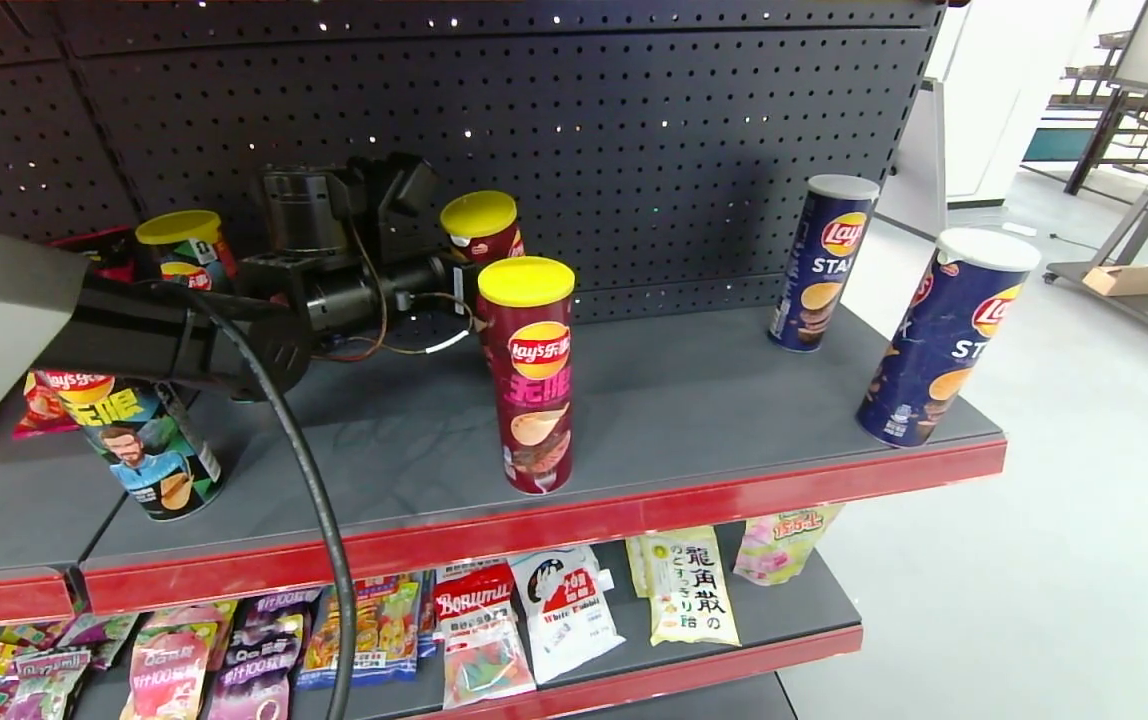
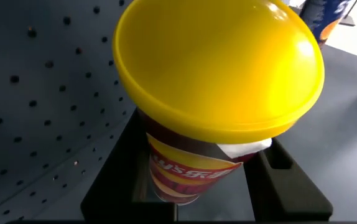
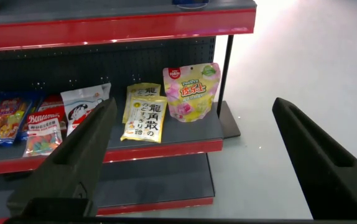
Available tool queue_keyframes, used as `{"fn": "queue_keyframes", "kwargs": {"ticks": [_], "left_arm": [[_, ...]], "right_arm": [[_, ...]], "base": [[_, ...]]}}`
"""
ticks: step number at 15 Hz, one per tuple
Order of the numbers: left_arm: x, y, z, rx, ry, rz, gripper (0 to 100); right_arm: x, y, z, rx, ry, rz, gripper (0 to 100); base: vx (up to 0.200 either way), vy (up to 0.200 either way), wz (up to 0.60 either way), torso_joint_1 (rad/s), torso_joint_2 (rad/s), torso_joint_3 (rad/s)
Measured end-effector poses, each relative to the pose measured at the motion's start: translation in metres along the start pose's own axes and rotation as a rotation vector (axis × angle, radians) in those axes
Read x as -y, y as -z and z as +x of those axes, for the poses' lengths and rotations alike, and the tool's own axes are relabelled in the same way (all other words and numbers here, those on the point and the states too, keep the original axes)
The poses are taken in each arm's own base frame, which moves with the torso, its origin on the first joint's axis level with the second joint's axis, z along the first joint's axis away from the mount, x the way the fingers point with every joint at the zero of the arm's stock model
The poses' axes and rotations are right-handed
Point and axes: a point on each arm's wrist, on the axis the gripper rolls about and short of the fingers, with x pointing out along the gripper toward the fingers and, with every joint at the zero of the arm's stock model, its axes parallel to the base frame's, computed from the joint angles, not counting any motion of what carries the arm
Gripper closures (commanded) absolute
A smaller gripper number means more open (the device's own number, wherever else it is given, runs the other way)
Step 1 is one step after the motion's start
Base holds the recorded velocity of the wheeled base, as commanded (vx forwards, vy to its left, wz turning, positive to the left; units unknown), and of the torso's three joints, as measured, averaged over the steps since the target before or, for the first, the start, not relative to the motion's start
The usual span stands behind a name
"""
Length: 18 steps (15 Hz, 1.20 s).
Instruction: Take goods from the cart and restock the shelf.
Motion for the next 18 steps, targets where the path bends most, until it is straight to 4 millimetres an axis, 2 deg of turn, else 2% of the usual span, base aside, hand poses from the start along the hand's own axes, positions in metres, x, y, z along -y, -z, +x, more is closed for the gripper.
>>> {"fn": "queue_keyframes", "kwargs": {"ticks": [18], "left_arm": [[0.001, 0.009, 0.012, -0.016, -0.002, -0.006, 100]], "right_arm": [[0.000, 0.000, 0.000, 0.000, 0.000, 0.000, 0]], "base": [[0.000, 0.000, 0.00, 0.000, 0.00, 0.000]]}}
